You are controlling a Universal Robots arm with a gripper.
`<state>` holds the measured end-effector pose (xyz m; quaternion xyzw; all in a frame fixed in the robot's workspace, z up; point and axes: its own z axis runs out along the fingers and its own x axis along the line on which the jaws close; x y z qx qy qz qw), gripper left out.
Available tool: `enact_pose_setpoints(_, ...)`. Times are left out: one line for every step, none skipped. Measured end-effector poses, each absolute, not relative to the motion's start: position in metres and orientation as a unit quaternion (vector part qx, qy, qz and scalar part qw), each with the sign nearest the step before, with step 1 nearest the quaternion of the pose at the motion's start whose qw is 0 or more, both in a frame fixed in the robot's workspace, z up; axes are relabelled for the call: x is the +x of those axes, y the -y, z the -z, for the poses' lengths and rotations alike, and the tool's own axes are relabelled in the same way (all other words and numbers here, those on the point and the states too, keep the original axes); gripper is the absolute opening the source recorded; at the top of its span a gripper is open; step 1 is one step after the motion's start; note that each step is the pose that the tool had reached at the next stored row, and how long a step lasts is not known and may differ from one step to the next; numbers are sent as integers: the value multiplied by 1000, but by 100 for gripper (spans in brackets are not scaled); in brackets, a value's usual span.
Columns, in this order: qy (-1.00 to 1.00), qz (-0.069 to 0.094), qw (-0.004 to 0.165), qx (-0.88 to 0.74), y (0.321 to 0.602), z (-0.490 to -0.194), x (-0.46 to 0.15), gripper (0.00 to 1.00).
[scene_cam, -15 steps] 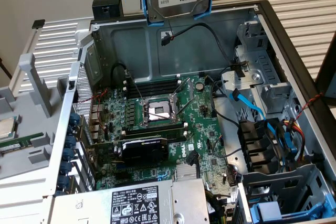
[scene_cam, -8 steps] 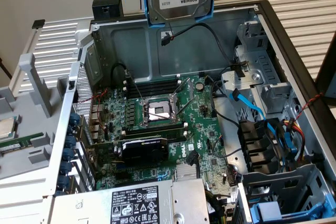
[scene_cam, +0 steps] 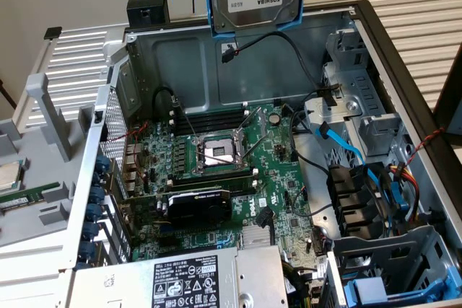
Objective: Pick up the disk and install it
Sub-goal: 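Pick up the disk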
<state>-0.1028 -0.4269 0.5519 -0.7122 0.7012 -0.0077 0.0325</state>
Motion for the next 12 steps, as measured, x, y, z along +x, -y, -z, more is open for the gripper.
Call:
enact_pose_setpoints(-701, 8, 32, -712, 427, -552, -102, 36)
enact_pose_setpoints(-702, 8, 32, -712, 428, -553, -101, 36)
enact_pose_setpoints(-702, 8, 32, -712, 428, -553, -101, 36)
enact_pose_setpoints(-702, 8, 32, -711, 429, -553, -100, 36)
enact_pose_setpoints(-702, 8, 32, -711, 430, -553, -100, 36)
enact_pose_setpoints(-703, 8, 32, -711, 431, -553, -99, 36)
enact_pose_setpoints(-703, 8, 32, -711, 432, -553, -99, 36)
enact_pose_setpoints(-703, 8, 32, -710, 433, -553, -98, 36)
enact_pose_setpoints(-703, 8, 32, -710, 434, -553, -98, 36)
enact_pose_setpoints(-704, 8, 33, -710, 435, -553, -98, 36)
enact_pose_setpoints(-704, 8, 32, -710, 436, -553, -97, 36)
enact_pose_setpoints(-704, 8, 32, -709, 437, -553, -97, 36)
